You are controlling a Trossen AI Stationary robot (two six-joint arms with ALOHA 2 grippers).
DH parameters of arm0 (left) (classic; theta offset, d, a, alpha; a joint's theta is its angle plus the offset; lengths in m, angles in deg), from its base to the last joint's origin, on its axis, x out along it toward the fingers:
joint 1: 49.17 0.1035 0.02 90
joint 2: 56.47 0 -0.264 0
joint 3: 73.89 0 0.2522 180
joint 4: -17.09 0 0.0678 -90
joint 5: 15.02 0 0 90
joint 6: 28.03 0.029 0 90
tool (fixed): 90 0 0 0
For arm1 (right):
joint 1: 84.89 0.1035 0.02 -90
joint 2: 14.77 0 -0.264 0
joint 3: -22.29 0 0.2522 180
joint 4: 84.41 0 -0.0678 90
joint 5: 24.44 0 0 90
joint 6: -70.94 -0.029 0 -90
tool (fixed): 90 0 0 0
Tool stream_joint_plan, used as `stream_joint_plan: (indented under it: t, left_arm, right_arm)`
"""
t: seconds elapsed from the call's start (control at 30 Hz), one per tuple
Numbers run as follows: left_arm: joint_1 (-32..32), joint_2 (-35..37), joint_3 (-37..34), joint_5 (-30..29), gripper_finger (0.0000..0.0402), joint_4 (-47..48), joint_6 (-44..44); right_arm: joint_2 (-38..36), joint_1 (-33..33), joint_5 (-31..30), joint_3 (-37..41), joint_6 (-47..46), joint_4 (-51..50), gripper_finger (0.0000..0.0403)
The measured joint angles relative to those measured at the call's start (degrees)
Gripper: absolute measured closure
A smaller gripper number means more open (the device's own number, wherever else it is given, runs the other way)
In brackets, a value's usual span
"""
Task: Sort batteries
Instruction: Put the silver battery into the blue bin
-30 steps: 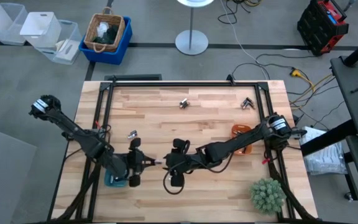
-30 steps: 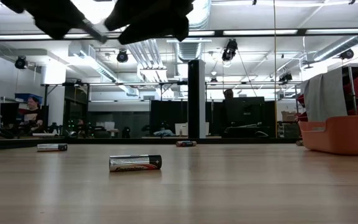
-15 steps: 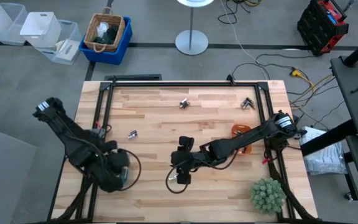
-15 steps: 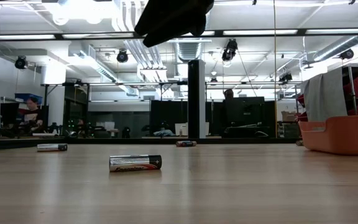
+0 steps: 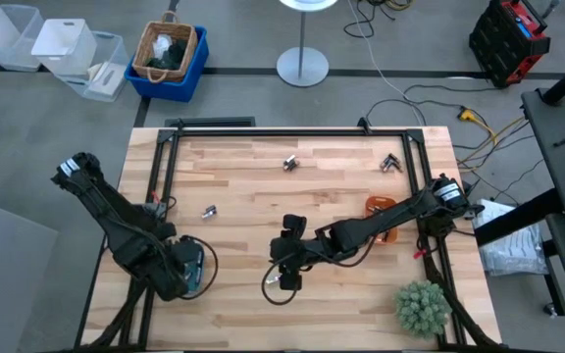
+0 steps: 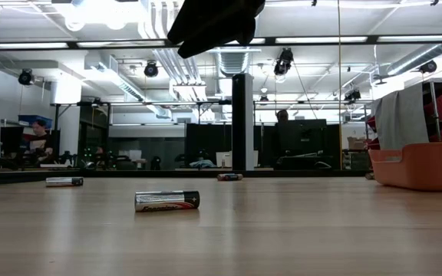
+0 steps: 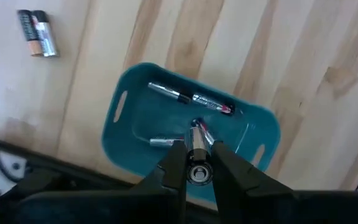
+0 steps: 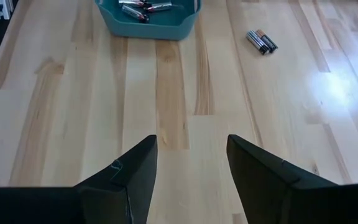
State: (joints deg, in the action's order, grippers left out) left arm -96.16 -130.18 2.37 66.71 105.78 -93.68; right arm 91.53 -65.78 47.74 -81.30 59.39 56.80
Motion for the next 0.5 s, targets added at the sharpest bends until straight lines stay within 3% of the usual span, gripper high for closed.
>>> stream_joint_plan:
  t: [0.5]
  left_arm:
    - [-0.1, 10.0, -21.1, 0.3, 0.0371, -16.0, -3.2]
  right_arm:
    - [0.0, 0.0, 0.0, 0.0, 0.0, 0.0, 0.0213]
